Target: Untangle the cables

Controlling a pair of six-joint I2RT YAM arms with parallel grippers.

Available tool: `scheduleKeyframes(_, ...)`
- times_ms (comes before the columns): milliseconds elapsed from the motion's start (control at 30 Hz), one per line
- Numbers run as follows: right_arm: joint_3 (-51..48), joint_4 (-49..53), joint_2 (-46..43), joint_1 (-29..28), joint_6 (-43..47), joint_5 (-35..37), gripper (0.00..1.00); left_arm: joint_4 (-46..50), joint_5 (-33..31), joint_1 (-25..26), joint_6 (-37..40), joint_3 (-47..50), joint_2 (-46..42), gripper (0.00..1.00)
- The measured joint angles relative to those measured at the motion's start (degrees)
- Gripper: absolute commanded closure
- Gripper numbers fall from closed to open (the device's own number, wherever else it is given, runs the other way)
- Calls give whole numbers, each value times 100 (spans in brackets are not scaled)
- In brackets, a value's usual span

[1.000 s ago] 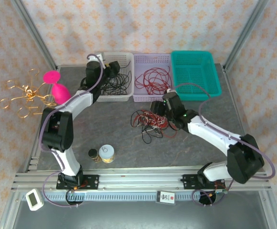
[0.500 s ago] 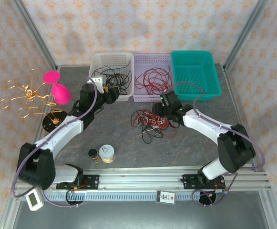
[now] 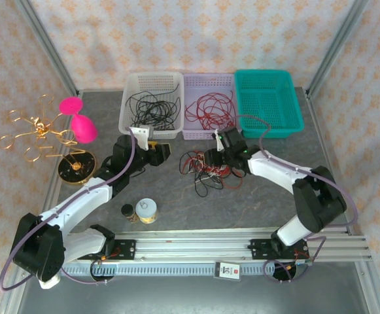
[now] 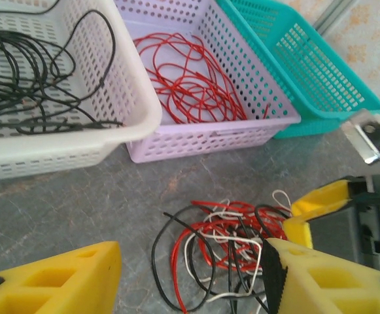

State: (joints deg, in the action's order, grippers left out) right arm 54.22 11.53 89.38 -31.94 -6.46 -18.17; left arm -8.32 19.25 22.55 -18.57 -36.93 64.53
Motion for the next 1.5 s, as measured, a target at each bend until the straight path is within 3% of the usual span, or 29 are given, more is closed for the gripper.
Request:
scheduleKeyframes(233, 2, -129, 251, -15, 72, 74, 68, 11, 52, 35, 0, 79, -46, 40)
scheduleKeyframes(467, 39, -131, 262, -15, 105, 208, 88, 9, 151, 37, 2, 79, -46, 40)
scheduleKeyframes(700, 44, -9, -149, -140, 125, 385, 90, -155, 671, 278, 79, 144, 24, 39)
scheduleKeyframes(933, 46, 61, -859, -313, 120, 450, 91, -1134, 1510, 673, 92, 164, 570, 37)
scheduleKeyframes(1167, 46, 70, -1283, -317, 116, 435, 90, -2297, 1856, 684, -374, 68, 1480, 42)
scheduleKeyframes(1367, 46, 66, -1436, -317, 107, 413, 90, -2704, 2048, 787, -520, -212, 2039, 43)
scheduleKeyframes(1500, 46, 66, -1456, -317, 109, 372, 90, -2815, 2186, 887, -474, -367, 2339, 50)
